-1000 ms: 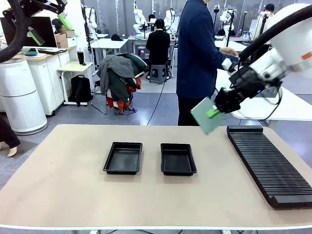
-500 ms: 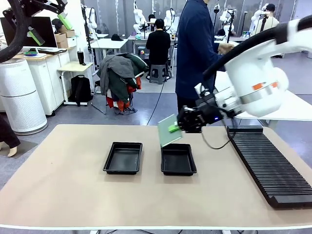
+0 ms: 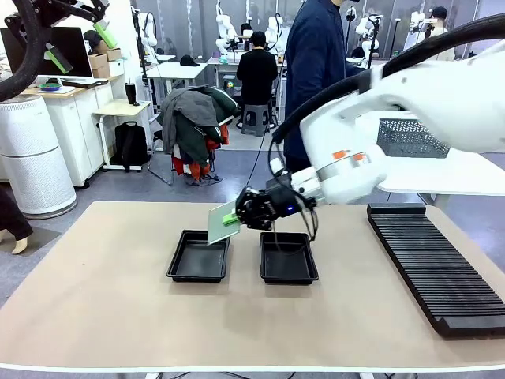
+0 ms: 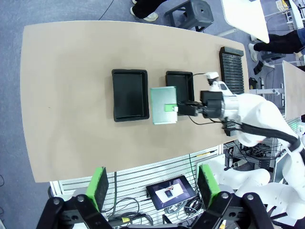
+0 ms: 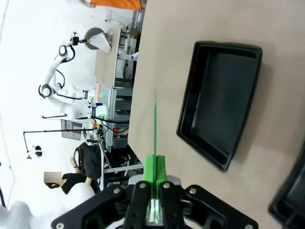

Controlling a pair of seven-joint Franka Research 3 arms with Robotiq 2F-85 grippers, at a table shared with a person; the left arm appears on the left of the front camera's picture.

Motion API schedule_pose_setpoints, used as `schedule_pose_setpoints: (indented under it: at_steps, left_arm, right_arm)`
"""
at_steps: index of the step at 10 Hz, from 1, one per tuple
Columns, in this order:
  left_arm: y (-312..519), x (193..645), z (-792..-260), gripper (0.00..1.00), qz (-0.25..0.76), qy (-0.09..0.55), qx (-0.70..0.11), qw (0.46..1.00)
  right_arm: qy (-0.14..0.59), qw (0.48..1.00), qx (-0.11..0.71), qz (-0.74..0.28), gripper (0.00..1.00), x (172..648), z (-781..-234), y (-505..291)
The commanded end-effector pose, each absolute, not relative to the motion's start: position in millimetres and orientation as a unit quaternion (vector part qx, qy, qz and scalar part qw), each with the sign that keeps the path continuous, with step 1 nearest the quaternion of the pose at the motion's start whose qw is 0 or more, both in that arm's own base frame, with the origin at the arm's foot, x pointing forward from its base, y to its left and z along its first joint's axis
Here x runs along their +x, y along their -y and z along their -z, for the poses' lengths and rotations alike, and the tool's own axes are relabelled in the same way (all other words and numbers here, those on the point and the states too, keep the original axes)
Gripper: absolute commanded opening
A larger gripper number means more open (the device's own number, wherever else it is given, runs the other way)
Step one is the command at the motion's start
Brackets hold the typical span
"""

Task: Inspect and transfer BCBs to ESD trays.
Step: Pick up the Blank PCB from the PCB Rack and place it in the left ESD tray.

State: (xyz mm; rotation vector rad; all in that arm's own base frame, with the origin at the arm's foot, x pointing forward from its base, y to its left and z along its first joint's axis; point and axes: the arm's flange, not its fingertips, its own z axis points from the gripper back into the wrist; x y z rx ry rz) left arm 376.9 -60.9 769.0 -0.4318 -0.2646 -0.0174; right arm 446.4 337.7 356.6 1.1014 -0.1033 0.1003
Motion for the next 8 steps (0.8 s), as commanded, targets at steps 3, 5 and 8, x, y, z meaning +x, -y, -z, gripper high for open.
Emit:
schedule_pose_setpoints:
  at_steps: [3,5,8]
  left_arm:
    - [59,377,-768,1.0,0.012,0.13,-0.214,0.968]
    - [59,377,-768,1.0,0.012,0.13,-0.214,0.968]
    - [59,377,-768,1.0,0.012,0.13,-0.214,0.968]
  right_arm:
    - [0.069,0.856,0.512,-0.003,0.03,466,-331,-388]
    - [0.061,0.867,0.495,0.016,0.03,467,-318,-401]
    - [0.066,0.884,0.462,0.027,0.03,468,-307,-417]
